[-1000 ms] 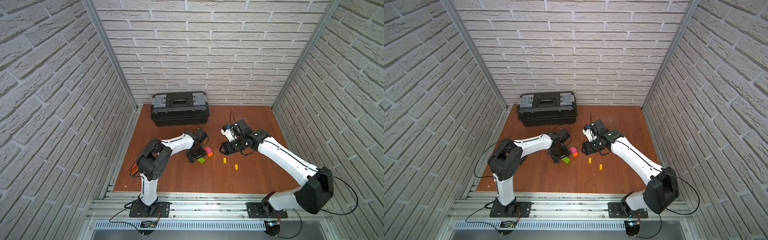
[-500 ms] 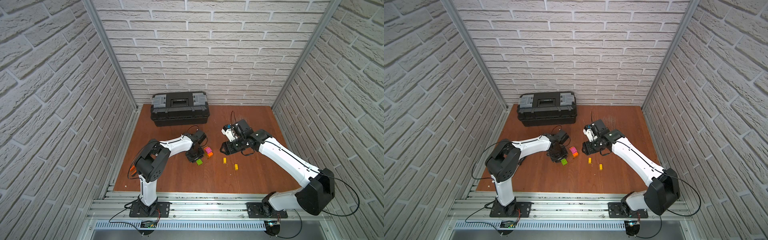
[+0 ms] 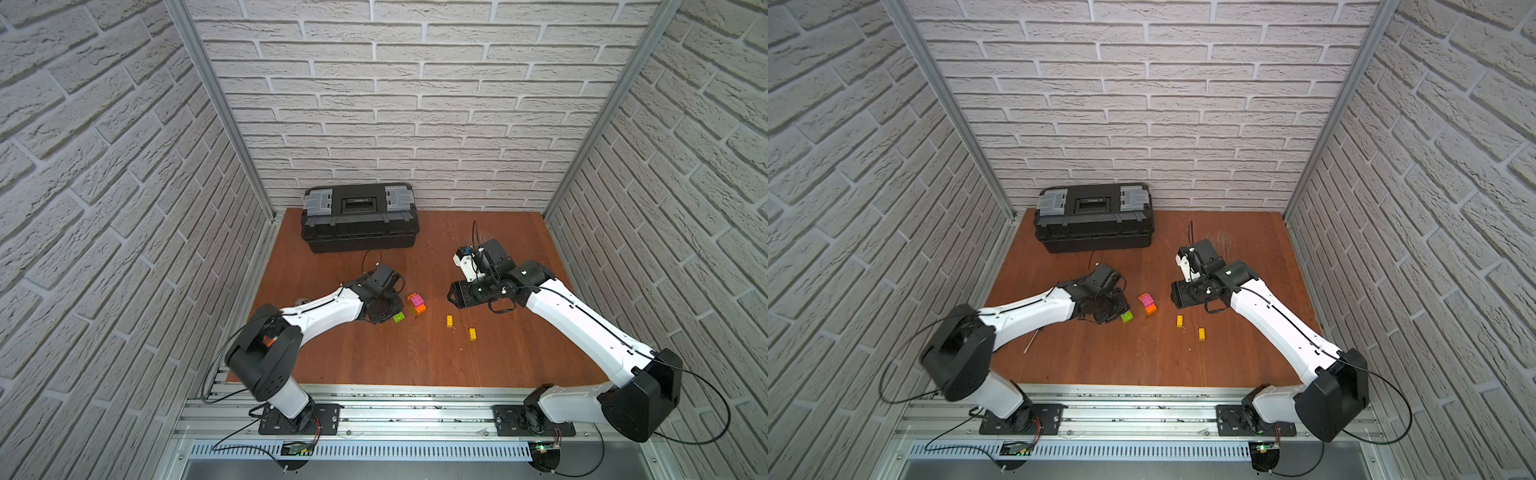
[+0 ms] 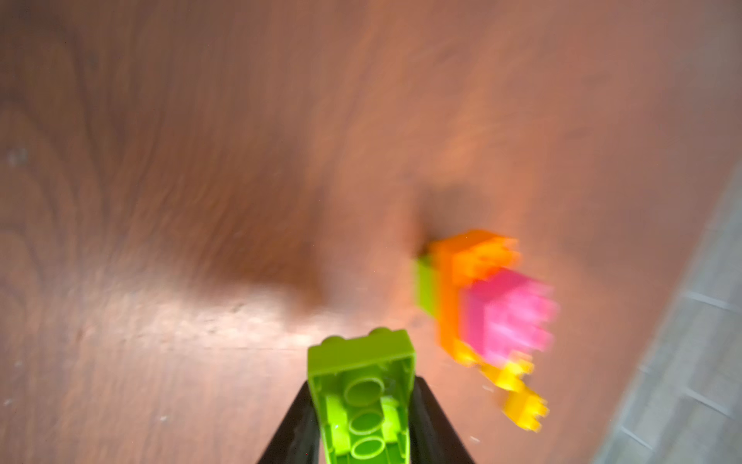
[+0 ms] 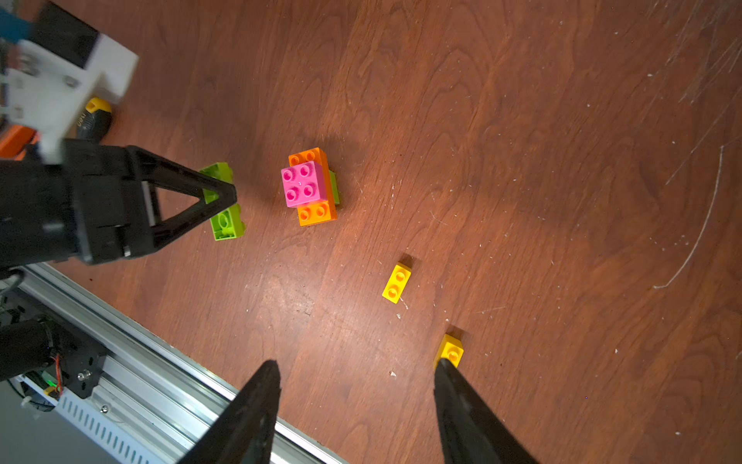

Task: Assemble a carrot with lego
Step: Pick up the lego brick from the center of the board, then assemble the lego brick with the lego brick.

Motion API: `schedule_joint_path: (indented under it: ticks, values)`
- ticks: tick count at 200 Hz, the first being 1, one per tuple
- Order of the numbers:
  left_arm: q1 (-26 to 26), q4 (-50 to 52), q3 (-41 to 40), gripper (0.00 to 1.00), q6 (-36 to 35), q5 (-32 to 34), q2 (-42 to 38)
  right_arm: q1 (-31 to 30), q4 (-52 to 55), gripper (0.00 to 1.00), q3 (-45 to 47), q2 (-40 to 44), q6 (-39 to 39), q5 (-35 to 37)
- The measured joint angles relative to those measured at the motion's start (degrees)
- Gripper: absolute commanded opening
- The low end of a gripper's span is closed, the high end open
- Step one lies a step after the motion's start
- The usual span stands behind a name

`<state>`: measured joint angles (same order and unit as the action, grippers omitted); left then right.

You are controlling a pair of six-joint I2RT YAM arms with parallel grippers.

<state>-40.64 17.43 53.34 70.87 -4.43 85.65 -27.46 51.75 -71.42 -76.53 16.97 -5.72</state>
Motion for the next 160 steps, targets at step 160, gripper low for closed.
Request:
schedule_joint_path:
  ticks: [160]
  values:
    - [4.4, -59.8, -26.0, 0.00, -1.2, -12.2, -35.9, 1.8, -22.9, 0.78, -2.5, 3.8, 15.6, -48.2]
